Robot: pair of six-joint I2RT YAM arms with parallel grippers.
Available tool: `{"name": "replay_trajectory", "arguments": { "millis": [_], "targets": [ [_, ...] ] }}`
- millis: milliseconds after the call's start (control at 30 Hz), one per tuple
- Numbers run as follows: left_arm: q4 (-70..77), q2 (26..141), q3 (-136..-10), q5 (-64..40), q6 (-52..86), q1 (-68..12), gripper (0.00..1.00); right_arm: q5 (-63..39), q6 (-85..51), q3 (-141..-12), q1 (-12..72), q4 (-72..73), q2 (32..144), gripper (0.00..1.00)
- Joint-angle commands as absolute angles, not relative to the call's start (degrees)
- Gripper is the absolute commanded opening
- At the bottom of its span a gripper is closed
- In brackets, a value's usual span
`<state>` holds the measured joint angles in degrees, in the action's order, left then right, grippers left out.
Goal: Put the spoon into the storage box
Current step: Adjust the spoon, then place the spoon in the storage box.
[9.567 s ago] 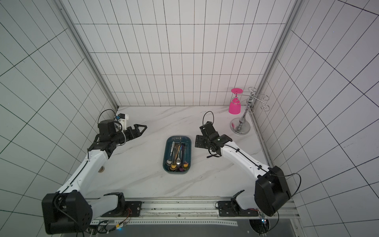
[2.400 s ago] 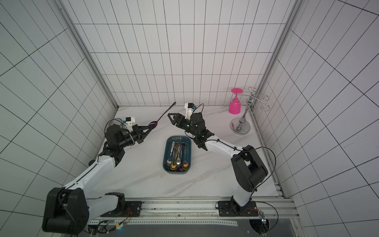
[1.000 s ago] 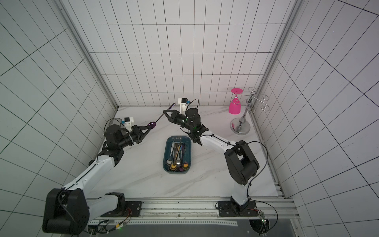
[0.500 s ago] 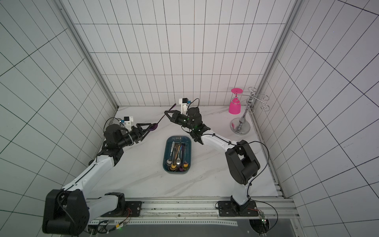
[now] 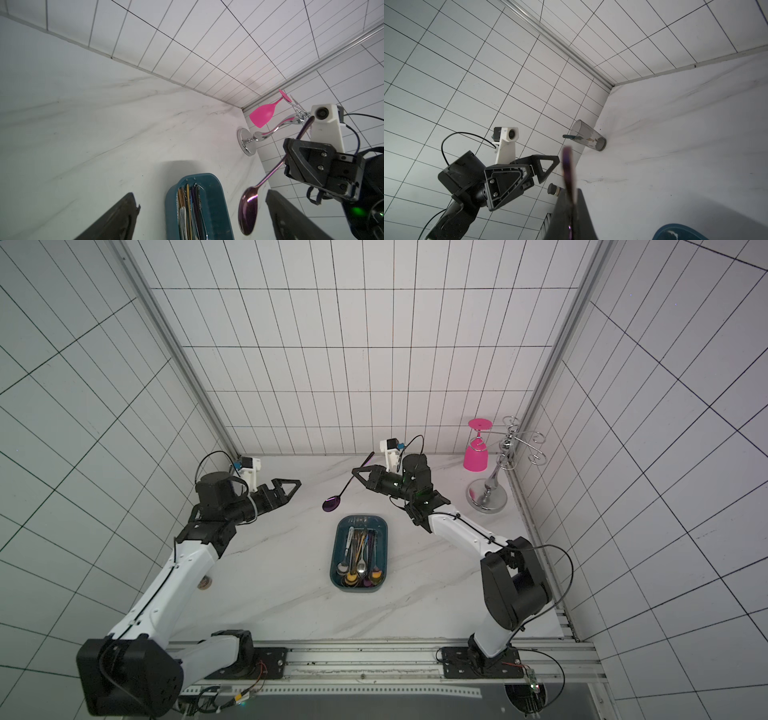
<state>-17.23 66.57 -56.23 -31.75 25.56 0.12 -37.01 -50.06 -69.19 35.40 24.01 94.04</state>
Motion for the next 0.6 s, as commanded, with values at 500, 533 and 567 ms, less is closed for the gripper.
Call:
{"name": "replay_trajectory", "arguments": {
  "millis": [500,533,567],
  "targets": [
    [-26.69,66.26,-58.54,-13.32,10.06,-0.09,0.99,-48.59,-13.37,-74.38,34.76,-17.92,101.93,0.00],
    [-26.56,66.23,-58.41,-13.36,10.07,-0.06,0.99,-48.58,-11.65,-74.91,34.72,-19.30,102.69,0.00],
    [-26.36,66.27,-58.24,-13.40,10.08,-0.05,0.99,-48.48,-10.17,-75.33,34.77,-20.71,103.29,0.00]
  ]
}}
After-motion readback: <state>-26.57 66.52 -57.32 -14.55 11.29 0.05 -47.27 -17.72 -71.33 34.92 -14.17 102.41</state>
